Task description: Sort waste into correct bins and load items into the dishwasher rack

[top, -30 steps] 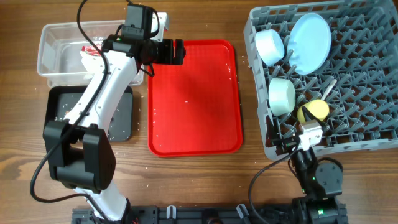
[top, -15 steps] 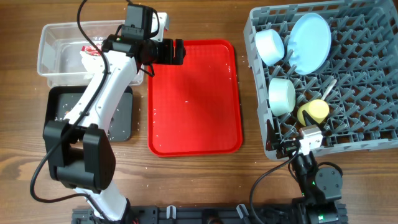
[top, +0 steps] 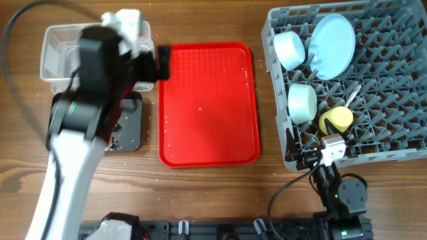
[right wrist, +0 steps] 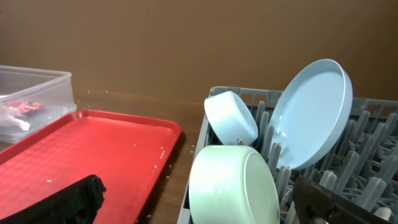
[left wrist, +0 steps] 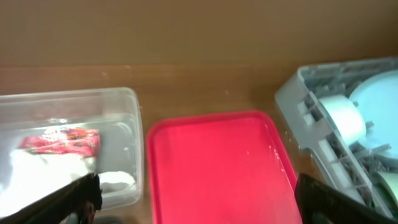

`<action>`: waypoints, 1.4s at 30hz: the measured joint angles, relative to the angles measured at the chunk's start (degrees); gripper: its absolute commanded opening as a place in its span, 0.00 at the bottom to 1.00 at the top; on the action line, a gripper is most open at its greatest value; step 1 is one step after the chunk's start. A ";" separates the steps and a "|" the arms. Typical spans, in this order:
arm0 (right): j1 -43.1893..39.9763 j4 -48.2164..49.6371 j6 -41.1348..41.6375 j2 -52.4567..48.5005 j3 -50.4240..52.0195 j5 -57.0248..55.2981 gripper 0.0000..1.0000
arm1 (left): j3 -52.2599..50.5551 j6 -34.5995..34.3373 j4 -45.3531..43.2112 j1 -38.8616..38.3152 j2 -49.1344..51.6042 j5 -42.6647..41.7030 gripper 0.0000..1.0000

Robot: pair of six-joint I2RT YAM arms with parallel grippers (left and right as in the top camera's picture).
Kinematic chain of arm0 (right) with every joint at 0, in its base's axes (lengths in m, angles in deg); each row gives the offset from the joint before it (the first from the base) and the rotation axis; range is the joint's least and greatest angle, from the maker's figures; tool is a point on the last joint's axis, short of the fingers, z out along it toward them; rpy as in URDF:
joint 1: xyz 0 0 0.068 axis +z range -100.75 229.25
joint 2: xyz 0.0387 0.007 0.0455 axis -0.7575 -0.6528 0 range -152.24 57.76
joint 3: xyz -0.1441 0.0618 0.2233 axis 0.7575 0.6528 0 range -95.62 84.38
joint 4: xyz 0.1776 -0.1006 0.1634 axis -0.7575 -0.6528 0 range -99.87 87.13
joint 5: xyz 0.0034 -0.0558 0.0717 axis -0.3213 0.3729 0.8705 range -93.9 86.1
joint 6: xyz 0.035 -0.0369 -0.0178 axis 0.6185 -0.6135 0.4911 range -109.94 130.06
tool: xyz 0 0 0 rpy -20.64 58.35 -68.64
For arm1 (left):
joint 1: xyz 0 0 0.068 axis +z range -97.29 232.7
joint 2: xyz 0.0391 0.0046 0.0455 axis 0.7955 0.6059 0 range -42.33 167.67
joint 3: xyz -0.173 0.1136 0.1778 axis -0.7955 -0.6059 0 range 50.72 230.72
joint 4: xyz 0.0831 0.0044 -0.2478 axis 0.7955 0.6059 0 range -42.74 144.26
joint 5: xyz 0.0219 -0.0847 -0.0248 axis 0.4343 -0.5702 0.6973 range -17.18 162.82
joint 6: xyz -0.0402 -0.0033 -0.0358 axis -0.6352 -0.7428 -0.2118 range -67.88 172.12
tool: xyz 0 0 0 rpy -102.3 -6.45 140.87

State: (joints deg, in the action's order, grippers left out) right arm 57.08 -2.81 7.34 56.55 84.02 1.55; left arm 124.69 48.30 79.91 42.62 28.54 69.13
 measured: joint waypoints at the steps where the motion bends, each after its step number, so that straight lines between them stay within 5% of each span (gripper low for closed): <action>1: 0.00 -0.04 0.00 -0.04 0.00 -0.04 1.00 | -4.46 0.00 -2.19 1.33 -4.85 0.20 1.00; 6: 0.00 -0.07 0.00 -0.11 0.00 -0.20 1.00 | -39.56 -1.64 -18.49 9.55 -36.20 0.83 1.00; 14: 0.00 -0.07 0.00 -0.11 0.00 -0.22 1.00 | -63.73 -2.12 -34.47 11.04 -59.52 0.79 1.00; 26: 0.00 -0.07 0.00 -0.11 0.00 -0.20 1.00 | -72.11 -2.47 -37.97 11.34 -70.03 0.81 1.00; 32: 0.00 -0.07 0.00 -0.11 0.00 -0.20 1.00 | -73.35 -2.49 -28.57 11.34 -70.03 0.61 1.00; 42: 0.00 -0.07 0.00 -0.11 0.00 -0.22 1.00 | -73.35 -2.49 -28.65 11.34 -70.07 0.61 1.00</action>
